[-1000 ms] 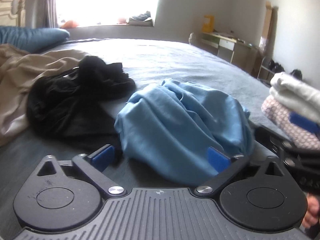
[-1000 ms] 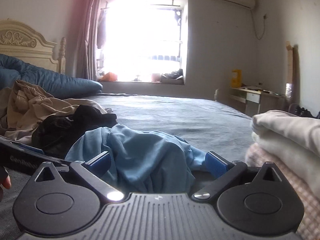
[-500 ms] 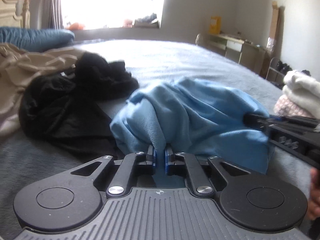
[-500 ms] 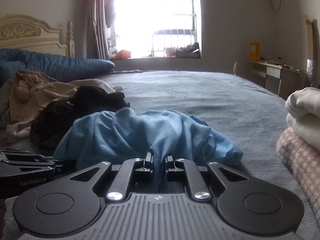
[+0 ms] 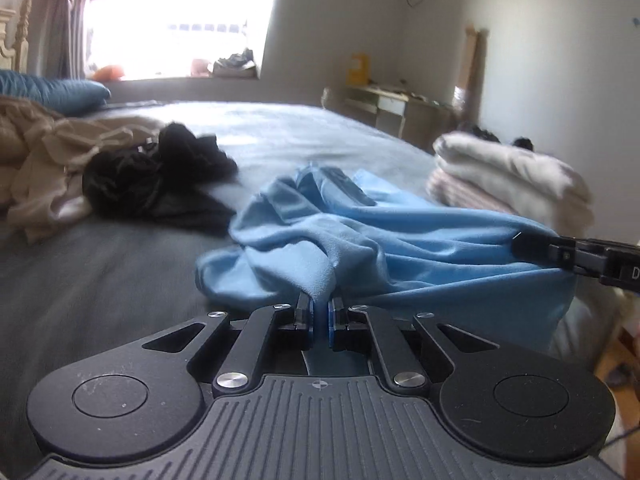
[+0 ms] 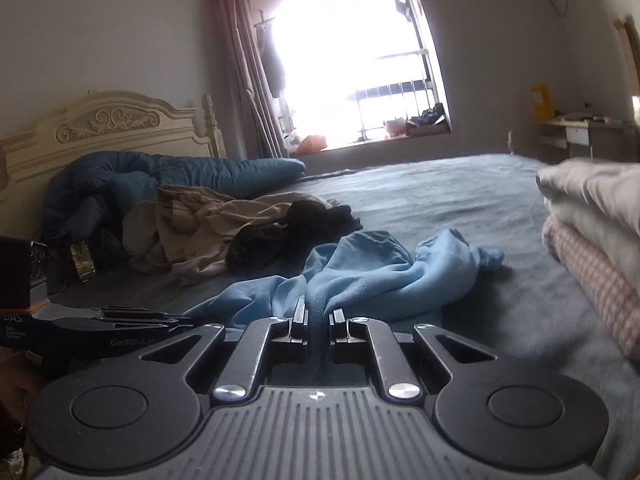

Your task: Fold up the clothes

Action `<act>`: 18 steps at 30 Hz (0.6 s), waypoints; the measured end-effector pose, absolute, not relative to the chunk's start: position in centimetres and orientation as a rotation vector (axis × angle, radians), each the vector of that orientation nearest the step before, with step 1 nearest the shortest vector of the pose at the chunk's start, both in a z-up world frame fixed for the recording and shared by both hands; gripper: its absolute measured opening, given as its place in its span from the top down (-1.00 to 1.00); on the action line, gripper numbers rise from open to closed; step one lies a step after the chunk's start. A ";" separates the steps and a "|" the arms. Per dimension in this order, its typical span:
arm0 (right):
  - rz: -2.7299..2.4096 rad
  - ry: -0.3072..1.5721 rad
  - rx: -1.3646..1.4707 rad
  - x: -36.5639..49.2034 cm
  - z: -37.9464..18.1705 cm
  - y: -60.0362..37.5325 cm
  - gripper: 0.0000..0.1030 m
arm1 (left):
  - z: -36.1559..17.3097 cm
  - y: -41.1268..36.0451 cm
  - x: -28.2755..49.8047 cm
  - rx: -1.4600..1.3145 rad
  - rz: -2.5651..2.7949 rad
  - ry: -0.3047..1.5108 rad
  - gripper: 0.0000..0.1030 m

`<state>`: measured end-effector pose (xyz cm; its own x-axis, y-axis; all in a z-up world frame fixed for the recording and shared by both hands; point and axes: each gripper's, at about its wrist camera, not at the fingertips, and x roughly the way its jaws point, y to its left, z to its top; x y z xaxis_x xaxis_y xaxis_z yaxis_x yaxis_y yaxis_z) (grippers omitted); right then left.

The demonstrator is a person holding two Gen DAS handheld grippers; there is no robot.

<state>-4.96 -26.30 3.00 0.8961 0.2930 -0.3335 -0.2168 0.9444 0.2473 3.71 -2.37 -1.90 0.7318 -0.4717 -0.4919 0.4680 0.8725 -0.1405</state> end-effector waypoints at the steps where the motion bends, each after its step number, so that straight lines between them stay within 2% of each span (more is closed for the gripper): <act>1: 0.273 0.397 0.234 -6.0 2.6 -26.3 0.80 | -2.3 -2.0 2.9 -0.016 -0.525 0.560 0.92; 6: 0.180 0.502 0.234 -8.4 -0.4 -26.6 0.80 | -4.5 -0.8 0.8 -0.019 -0.557 0.642 0.92; 9: 0.115 0.605 0.219 -8.1 -2.3 -27.1 0.74 | -5.1 -0.4 0.9 -0.031 -0.569 0.679 0.84; 11: 0.099 0.657 0.252 -8.1 -2.5 -27.8 0.66 | -4.8 0.0 0.9 -0.049 -0.571 0.654 0.42; 13: 0.078 0.631 0.283 -8.7 -1.9 -28.4 0.43 | -4.2 0.3 0.6 -0.058 -0.560 0.609 0.13; 14: 0.069 0.609 0.293 -9.0 -1.4 -28.7 0.23 | -4.3 0.2 1.1 -0.062 -0.556 0.607 -0.01; 17: 0.036 0.541 0.302 -9.4 0.2 -29.4 0.10 | -4.6 -0.1 2.5 -0.075 -0.543 0.601 -0.24; 18: 0.028 0.527 0.304 -9.2 0.5 -29.5 -0.03 | -4.6 -0.2 2.9 -0.079 -0.539 0.599 -0.25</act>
